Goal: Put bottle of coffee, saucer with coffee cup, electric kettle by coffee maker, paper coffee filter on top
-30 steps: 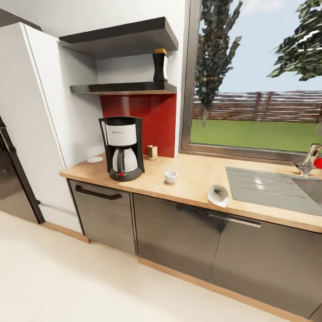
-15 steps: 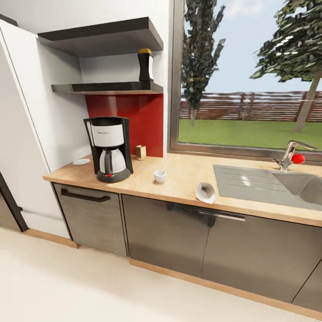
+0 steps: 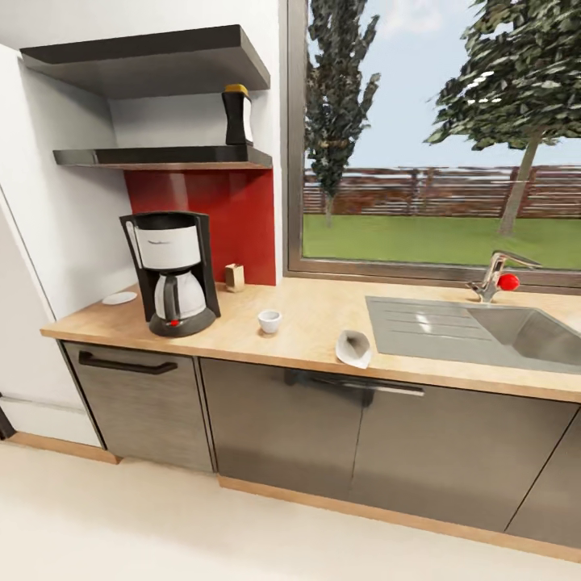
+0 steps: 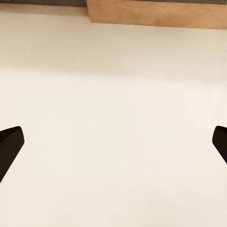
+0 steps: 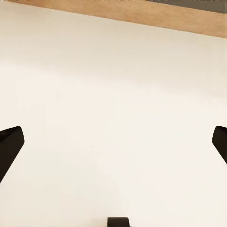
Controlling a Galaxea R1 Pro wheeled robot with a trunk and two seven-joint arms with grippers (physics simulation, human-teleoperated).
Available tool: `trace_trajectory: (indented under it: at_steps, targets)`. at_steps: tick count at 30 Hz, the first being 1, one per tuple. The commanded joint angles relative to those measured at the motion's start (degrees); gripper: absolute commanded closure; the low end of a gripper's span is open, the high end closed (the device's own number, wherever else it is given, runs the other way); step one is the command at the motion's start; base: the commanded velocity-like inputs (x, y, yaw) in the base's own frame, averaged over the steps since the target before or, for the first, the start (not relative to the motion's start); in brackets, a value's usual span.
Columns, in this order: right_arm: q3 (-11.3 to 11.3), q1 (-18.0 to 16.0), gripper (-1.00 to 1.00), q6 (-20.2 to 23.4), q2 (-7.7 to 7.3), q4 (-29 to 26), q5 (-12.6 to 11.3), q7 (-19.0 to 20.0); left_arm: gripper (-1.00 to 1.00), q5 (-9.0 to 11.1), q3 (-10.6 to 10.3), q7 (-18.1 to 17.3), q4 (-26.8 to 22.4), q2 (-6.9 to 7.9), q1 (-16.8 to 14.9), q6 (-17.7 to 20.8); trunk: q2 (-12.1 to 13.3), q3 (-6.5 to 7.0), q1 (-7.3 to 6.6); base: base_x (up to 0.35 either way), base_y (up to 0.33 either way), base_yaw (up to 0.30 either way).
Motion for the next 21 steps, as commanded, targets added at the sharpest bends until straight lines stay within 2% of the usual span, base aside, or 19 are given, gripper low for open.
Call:
trace_trajectory:
  at_steps: [1, 16, 21]
  targets:
    - [-0.1, 0.0, -1.00, -0.2, -0.05, 0.0, 0.0, 0.0, -1.00, -0.4, 0.0, 0.0, 0.0, 0.01, 0.0, -0.2, 0.0, -0.06, 0.00, 0.029, 0.015, -0.015]
    - [0.2, 0.0, -1.00, -0.1, -0.41, -1.0, 0.1, 0.4, -1.00, -0.5, 0.0, 0.0, 0.0, 0.03, 0.0, -0.2, 0.0, -0.06, 0.00, 0.002, 0.001, -0.001]
    - [0.3, 0.0, -1.00, -0.2, -0.47, -6.6, 0.1, 0.5, -1.00, -0.5, 0.0, 0.0, 0.1, 0.02, 0.0, -0.2, 0.0, -0.06, 0.00, 0.000, 0.000, 0.000]
